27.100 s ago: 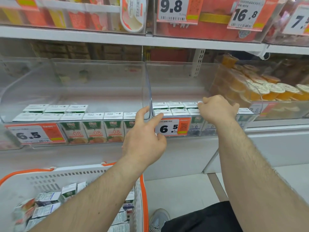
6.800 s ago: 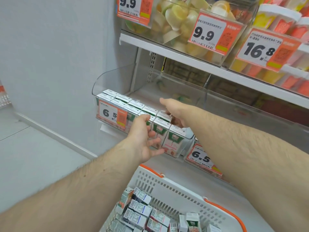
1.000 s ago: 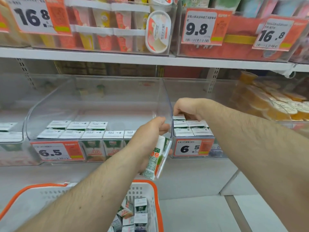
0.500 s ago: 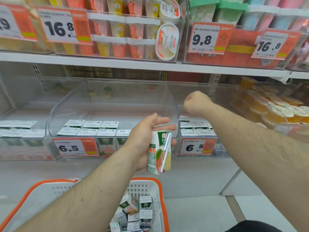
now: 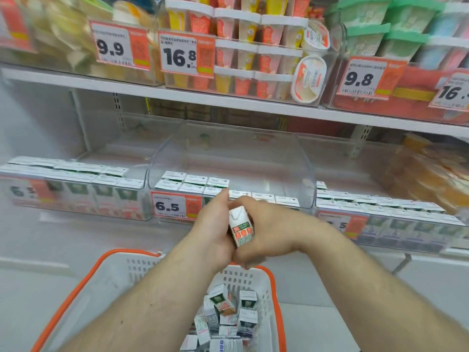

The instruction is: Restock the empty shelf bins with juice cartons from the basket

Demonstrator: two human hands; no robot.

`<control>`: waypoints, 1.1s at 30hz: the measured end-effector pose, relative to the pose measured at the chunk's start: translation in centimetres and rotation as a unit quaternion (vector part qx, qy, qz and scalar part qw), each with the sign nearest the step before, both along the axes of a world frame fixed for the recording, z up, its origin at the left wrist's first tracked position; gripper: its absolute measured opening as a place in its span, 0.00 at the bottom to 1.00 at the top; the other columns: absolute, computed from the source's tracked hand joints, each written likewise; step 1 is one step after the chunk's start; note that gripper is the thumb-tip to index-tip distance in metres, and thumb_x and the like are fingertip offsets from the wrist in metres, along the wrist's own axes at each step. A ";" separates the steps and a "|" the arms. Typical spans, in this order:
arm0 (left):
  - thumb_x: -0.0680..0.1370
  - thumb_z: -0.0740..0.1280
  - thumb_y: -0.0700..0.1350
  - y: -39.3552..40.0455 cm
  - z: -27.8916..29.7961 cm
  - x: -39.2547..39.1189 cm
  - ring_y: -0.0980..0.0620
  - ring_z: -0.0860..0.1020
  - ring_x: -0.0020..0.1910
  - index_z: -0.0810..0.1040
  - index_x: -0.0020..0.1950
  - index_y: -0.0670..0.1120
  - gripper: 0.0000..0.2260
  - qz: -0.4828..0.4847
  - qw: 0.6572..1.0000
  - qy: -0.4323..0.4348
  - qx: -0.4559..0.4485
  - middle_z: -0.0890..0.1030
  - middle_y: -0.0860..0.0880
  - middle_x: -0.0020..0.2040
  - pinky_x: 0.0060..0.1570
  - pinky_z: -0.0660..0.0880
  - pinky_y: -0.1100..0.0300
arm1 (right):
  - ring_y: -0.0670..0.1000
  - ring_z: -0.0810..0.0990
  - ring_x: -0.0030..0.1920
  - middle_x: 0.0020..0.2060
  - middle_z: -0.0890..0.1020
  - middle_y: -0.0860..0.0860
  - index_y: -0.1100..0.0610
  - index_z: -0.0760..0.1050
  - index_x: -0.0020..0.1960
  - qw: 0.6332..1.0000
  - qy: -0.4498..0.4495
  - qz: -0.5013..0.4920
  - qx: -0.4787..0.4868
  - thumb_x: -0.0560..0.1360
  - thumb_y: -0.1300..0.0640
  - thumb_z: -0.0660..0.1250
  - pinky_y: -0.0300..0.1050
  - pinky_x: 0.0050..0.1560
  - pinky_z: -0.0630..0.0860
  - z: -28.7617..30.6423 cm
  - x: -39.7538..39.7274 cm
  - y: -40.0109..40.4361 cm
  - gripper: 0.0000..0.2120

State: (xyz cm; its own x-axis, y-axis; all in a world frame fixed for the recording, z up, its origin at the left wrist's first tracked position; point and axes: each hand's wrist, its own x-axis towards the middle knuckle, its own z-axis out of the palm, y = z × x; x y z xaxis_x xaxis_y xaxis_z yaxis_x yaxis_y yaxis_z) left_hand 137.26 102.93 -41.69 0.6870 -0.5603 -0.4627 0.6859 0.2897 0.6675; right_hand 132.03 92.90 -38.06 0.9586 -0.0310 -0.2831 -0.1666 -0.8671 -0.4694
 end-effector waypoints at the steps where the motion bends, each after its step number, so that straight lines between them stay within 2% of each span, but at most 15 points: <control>1: 0.82 0.55 0.59 0.4 0.0 0.0 0.43 0.82 0.34 0.79 0.50 0.42 0.23 0.006 1.000 -0.009 0.010 0.83 0.40 0.39 0.36 0.77 0.53 | 0.46 0.82 0.45 0.48 0.80 0.44 0.43 0.66 0.66 1.000 -0.018 -0.011 0.003 0.62 0.54 0.76 0.45 0.44 0.81 -0.3 0.2 0.5 0.36; 5: 0.81 0.58 0.52 2.0 -0.5 1.4 0.43 0.79 0.38 0.74 0.58 0.40 0.16 0.052 0.996 -0.069 0.000 0.79 0.38 0.47 0.38 0.75 0.53 | 0.51 0.83 0.39 0.44 0.83 0.54 0.52 0.75 0.56 0.973 -0.105 -0.104 0.180 0.65 0.70 0.70 0.47 0.32 0.81 -0.9 1.1 0.1 0.23; 7: 0.75 0.63 0.48 3.0 -1.3 2.1 0.47 0.77 0.41 0.76 0.55 0.43 0.12 0.061 0.984 -0.155 0.060 0.79 0.42 0.50 0.46 0.70 0.53 | 0.53 0.83 0.40 0.45 0.84 0.57 0.55 0.75 0.56 0.939 -0.124 -0.143 0.287 0.66 0.76 0.69 0.48 0.36 0.81 -0.9 1.4 -0.7 0.24; 9: 0.67 0.69 0.48 4.0 -1.9 2.0 0.50 0.79 0.49 0.77 0.58 0.49 0.20 0.008 0.958 -0.251 0.138 0.82 0.48 0.52 0.50 0.69 0.53 | 0.55 0.84 0.43 0.45 0.85 0.56 0.55 0.74 0.58 0.912 -0.131 -0.149 0.359 0.67 0.78 0.69 0.53 0.43 0.81 -1.0 1.8 -1.2 0.26; 13: 0.73 0.74 0.41 4.0 -2.5 2.0 0.50 0.83 0.49 0.77 0.60 0.51 0.17 -0.038 0.917 -0.358 0.173 0.85 0.52 0.49 0.49 0.77 0.53 | 0.50 0.85 0.43 0.45 0.85 0.54 0.59 0.77 0.58 0.900 -0.168 -0.098 0.390 0.68 0.78 0.69 0.46 0.44 0.82 -1.2 3.0 -1.4 0.23; 15: 0.72 0.74 0.38 3.6 -2.5 2.7 0.53 0.83 0.49 0.79 0.56 0.53 0.16 0.027 0.878 -0.428 0.212 0.85 0.54 0.47 0.49 0.79 0.56 | 0.48 0.84 0.43 0.44 0.86 0.50 0.54 0.79 0.53 0.916 -0.201 -0.075 0.339 0.70 0.71 0.72 0.44 0.44 0.80 -0.8 3.5 -1.5 0.17; 16: 0.72 0.75 0.37 3.5 -2.6 3.1 0.56 0.83 0.47 0.80 0.54 0.55 0.16 0.056 0.853 -0.463 0.235 0.85 0.56 0.45 0.49 0.79 0.58 | 0.47 0.84 0.44 0.44 0.86 0.48 0.51 0.80 0.52 0.927 -0.223 -0.074 0.292 0.69 0.61 0.74 0.44 0.44 0.79 -0.6 3.7 -1.6 0.12; 18: 0.71 0.75 0.38 3.2 -2.3 3.7 0.62 0.81 0.43 0.80 0.51 0.59 0.18 0.083 0.813 -0.520 0.248 0.84 0.60 0.43 0.46 0.77 0.63 | 0.46 0.83 0.46 0.45 0.84 0.43 0.45 0.81 0.49 0.942 -0.246 -0.095 0.207 0.64 0.38 0.69 0.47 0.46 0.80 -0.2 4.3 -1.7 0.17; 19: 0.71 0.75 0.37 3.1 -2.2 4.0 0.64 0.80 0.42 0.79 0.49 0.62 0.19 0.086 0.796 -0.544 0.250 0.83 0.61 0.42 0.43 0.75 0.68 | 0.46 0.82 0.46 0.43 0.84 0.42 0.44 0.81 0.48 0.944 -0.254 -0.104 0.183 0.62 0.33 0.65 0.49 0.46 0.80 -0.1 4.6 -1.6 0.21; 21: 0.71 0.75 0.38 2.8 -1.9 4.6 0.64 0.79 0.44 0.77 0.50 0.66 0.22 0.092 0.763 -0.584 0.263 0.82 0.62 0.45 0.42 0.71 0.73 | 0.48 0.83 0.42 0.38 0.84 0.44 0.45 0.82 0.43 0.937 -0.277 -0.121 0.173 0.63 0.35 0.63 0.53 0.44 0.82 0.0 5.2 -1.2 0.18; 23: 0.72 0.75 0.41 2.5 -1.7 5.1 0.62 0.76 0.53 0.77 0.60 0.61 0.21 0.109 0.720 -0.615 0.301 0.79 0.62 0.53 0.50 0.68 0.71 | 0.51 0.84 0.37 0.34 0.84 0.47 0.48 0.82 0.39 0.916 -0.313 -0.169 0.189 0.68 0.43 0.66 0.56 0.40 0.83 0.3 5.9 -1.7 0.11; 25: 0.74 0.73 0.47 2.6 -2.2 5.9 0.57 0.70 0.63 0.73 0.69 0.53 0.24 0.131 0.641 -0.651 0.385 0.74 0.59 0.61 0.60 0.62 0.64 | 0.51 0.84 0.37 0.32 0.84 0.47 0.50 0.82 0.38 0.889 -0.354 -0.228 0.182 0.72 0.46 0.66 0.56 0.39 0.83 1.0 6.6 -3.2 0.11; 28: 0.76 0.68 0.56 3.1 -4.1 6.5 0.52 0.60 0.74 0.69 0.73 0.55 0.25 0.085 0.540 -0.664 0.510 0.69 0.55 0.72 0.68 0.52 0.51 | 0.50 0.82 0.41 0.37 0.84 0.46 0.50 0.83 0.41 0.885 -0.364 -0.274 0.090 0.73 0.44 0.64 0.52 0.45 0.81 0.9 7.7 -5.5 0.13; 30: 0.76 0.66 0.58 3.1 -5.5 6.6 0.51 0.59 0.75 0.72 0.70 0.57 0.22 0.050 0.525 -0.664 0.530 0.69 0.56 0.72 0.69 0.45 0.49 | 0.52 0.80 0.42 0.41 0.84 0.50 0.53 0.83 0.44 0.912 -0.313 -0.266 0.016 0.75 0.46 0.63 0.48 0.44 0.78 -0.1 8.7 -5.9 0.13; 33: 0.73 0.65 0.57 3.0 -6.5 6.7 0.49 0.68 0.69 0.78 0.62 0.57 0.18 0.056 0.517 -0.671 0.529 0.76 0.55 0.66 0.69 0.45 0.48 | 0.56 0.80 0.40 0.37 0.82 0.54 0.57 0.82 0.41 0.947 -0.225 -0.229 -0.028 0.75 0.48 0.63 0.48 0.41 0.78 -1.9 10.3 -5.6 0.15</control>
